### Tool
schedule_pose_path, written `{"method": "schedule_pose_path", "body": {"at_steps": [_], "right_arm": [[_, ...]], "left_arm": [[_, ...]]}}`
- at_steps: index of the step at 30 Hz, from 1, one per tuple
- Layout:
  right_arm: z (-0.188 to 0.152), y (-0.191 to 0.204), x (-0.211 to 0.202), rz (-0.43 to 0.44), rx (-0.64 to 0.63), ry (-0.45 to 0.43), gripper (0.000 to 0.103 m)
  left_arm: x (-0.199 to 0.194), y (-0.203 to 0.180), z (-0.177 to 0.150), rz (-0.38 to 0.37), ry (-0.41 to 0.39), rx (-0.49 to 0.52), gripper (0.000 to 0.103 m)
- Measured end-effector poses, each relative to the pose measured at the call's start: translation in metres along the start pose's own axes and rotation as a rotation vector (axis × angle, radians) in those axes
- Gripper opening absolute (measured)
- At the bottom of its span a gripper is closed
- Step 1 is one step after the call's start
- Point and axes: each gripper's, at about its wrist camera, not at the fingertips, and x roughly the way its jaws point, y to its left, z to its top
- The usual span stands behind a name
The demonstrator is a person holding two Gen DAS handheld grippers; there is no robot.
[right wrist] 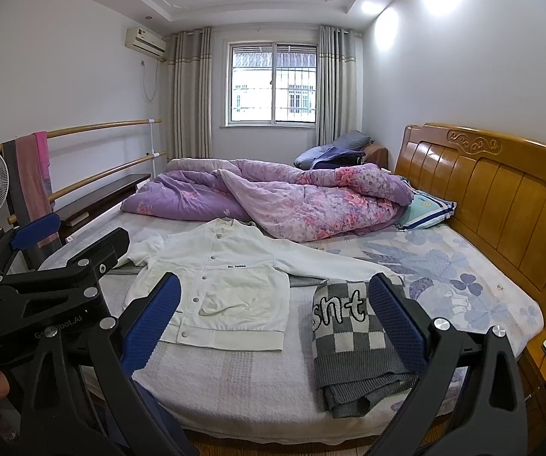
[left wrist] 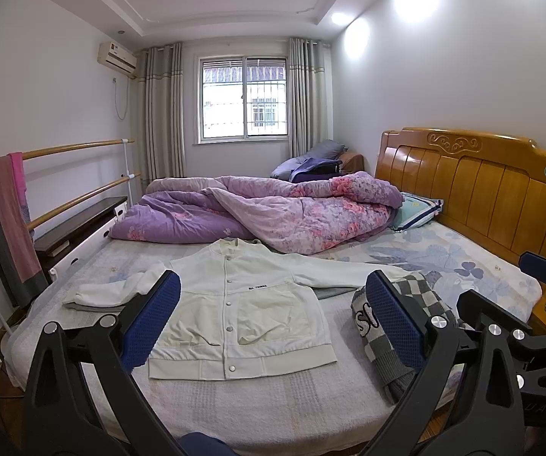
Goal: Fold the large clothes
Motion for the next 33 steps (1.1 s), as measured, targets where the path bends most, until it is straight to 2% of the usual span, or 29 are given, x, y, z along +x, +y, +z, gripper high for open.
{"method": "schedule_pose_path", "body": {"at_steps": [33], "right_arm": [[-0.005,-0.001,0.002,-0.004,0.003,0.006,0.095]], "left_arm": [[0.005,0.009,-0.008,-0.018,0.013,0.005,0.098]]}}
